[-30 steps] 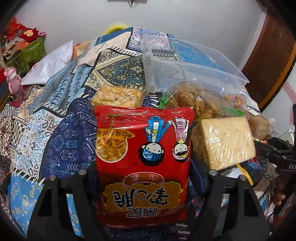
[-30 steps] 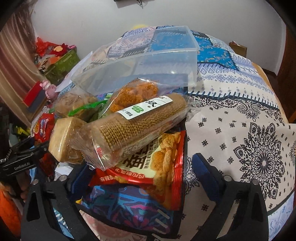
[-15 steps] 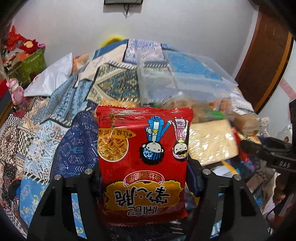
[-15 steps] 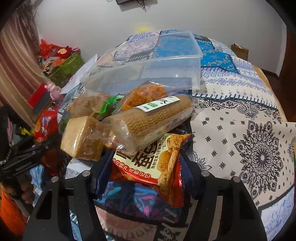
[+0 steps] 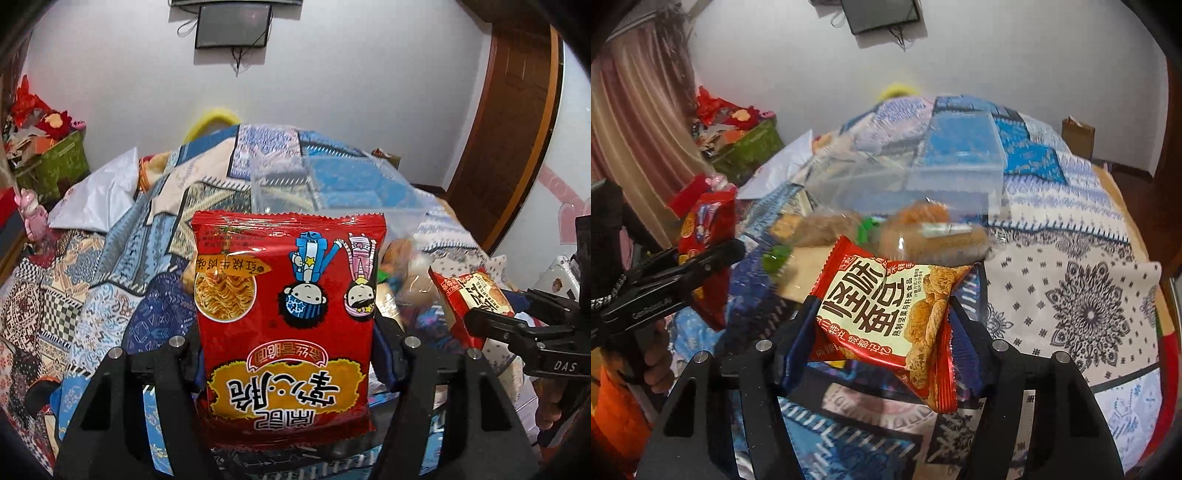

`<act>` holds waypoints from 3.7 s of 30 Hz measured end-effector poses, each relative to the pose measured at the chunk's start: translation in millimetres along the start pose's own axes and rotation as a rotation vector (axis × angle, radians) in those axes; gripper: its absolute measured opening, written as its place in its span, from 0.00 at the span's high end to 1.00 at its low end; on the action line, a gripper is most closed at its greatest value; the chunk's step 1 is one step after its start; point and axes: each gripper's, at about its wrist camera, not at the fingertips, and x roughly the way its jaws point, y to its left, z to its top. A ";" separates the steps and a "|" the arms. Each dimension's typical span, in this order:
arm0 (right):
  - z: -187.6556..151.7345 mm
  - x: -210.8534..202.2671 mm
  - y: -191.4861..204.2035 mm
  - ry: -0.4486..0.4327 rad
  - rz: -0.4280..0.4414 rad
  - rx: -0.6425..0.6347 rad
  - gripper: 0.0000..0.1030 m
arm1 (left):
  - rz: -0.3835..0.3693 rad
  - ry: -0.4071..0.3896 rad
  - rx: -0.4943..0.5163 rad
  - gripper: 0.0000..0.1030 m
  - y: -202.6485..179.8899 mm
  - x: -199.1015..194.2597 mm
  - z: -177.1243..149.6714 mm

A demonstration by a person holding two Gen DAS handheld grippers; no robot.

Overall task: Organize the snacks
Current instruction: 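Lower both held bags into the clear plastic box and open both grippers, then grasp the square cracker pack with the left gripper while the right grasps the biscuit roll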

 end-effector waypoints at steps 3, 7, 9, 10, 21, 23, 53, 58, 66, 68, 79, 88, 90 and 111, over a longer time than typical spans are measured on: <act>7.5 -10.6 3.9 -0.039 -0.015 -0.015 0.39 | -0.002 -0.022 0.002 0.36 -3.2 -5.3 6.8; 19.3 -18.3 1.0 -0.085 -0.021 -0.008 0.39 | -0.008 -0.043 0.004 0.36 -6.5 -7.1 16.2; 25.3 -18.8 -1.4 -0.102 -0.027 -0.002 0.39 | -0.008 -0.054 0.005 0.36 -8.3 -6.8 22.0; 29.7 -18.1 -3.4 -0.110 -0.028 0.001 0.39 | -0.012 -0.058 0.004 0.36 -8.3 -5.9 25.5; 71.4 -6.3 -16.3 -0.181 -0.058 0.021 0.39 | -0.010 -0.091 0.004 0.36 -10.8 23.7 75.6; 80.4 -0.9 -19.4 -0.190 -0.056 0.026 0.39 | -0.008 -0.091 0.004 0.36 -10.6 32.4 84.5; 144.5 116.9 -47.0 -0.056 -0.097 0.036 0.39 | 0.026 0.114 -0.081 0.36 12.6 202.8 138.3; 141.8 134.1 -48.2 -0.004 -0.108 0.022 0.39 | 0.050 0.169 -0.041 0.36 8.3 222.9 138.0; 139.6 143.6 -47.8 0.032 -0.158 -0.011 0.38 | 0.047 0.239 0.009 0.36 -0.2 238.7 134.0; 139.7 143.6 -47.6 0.037 -0.161 -0.020 0.38 | 0.053 0.241 0.018 0.35 -1.4 238.3 132.5; 147.2 128.3 -44.5 0.018 -0.178 -0.029 0.29 | 0.041 0.240 -0.010 0.31 2.9 219.9 137.9; 147.6 85.1 -30.1 -0.061 -0.191 -0.048 0.29 | 0.036 0.127 -0.016 0.31 2.5 152.7 152.3; 146.2 74.4 -26.7 -0.076 -0.190 -0.047 0.29 | 0.052 0.097 0.003 0.30 0.0 136.1 151.0; 66.9 25.6 -18.7 -0.043 -0.212 -0.002 0.23 | 0.025 0.078 0.028 0.16 -16.9 55.0 73.6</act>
